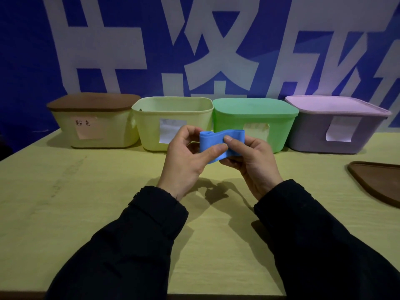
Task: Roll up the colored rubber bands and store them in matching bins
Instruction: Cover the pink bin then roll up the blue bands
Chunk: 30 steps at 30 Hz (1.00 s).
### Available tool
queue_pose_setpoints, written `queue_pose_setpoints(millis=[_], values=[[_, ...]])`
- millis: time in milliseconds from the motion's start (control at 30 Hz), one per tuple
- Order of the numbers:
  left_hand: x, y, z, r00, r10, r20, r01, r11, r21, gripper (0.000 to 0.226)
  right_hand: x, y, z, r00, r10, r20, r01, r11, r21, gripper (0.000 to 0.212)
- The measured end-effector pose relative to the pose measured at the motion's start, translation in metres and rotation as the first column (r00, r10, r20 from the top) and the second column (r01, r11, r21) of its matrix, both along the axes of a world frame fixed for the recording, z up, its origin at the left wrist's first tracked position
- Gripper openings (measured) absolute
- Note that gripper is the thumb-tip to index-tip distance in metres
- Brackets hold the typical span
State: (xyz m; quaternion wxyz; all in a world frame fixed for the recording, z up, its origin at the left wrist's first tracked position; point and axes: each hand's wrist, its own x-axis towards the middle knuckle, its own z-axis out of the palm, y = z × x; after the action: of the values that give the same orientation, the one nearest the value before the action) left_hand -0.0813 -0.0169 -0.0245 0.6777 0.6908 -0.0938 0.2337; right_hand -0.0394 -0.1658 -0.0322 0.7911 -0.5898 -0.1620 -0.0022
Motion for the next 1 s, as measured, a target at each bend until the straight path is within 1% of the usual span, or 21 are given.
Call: queue_pose_setpoints(millis=[133,333,433,533,633,733,867,1000], values=[[-0.002,-0.001,-0.001,0.999,-0.043,0.001,0.043,0.999,0.03,0.042,0.002,-0.002,-0.003,1.0,0.0,-0.008,0.0,1.0,-0.02,0.017],[0.001,0.002,-0.004,0.999,-0.044,0.03,0.043,0.998,0.049,0.022,0.001,-0.001,0.0,1.0,-0.006,-0.006,0.006,1.0,-0.001,0.014],[0.004,0.004,-0.007,0.998,-0.034,0.044,0.032,0.998,0.045,0.024,0.0,-0.001,0.0,1.0,-0.003,0.03,0.002,1.0,0.015,0.018],[0.006,0.005,-0.01,0.997,-0.069,0.027,0.068,0.996,0.05,0.031,-0.001,0.002,-0.002,0.999,0.007,0.052,-0.007,1.0,-0.009,0.018],[0.003,0.001,-0.011,0.995,-0.103,0.004,0.102,0.992,0.078,0.03,0.0,0.003,-0.005,0.996,-0.015,0.092,0.021,0.998,-0.062,0.014],[0.003,-0.001,-0.009,0.999,-0.047,0.018,0.045,0.995,0.09,0.025,0.001,0.004,-0.005,0.99,-0.028,0.138,0.043,0.993,-0.106,0.01],[0.004,0.003,-0.007,0.999,0.023,0.039,-0.024,0.999,0.032,0.028,0.001,0.003,-0.003,0.996,0.014,0.09,-0.009,0.998,-0.061,0.011],[0.008,0.004,-0.011,1.0,0.026,0.007,-0.026,0.996,0.08,0.03,0.001,0.001,-0.004,0.991,-0.068,0.119,0.081,0.991,-0.108,0.014]])
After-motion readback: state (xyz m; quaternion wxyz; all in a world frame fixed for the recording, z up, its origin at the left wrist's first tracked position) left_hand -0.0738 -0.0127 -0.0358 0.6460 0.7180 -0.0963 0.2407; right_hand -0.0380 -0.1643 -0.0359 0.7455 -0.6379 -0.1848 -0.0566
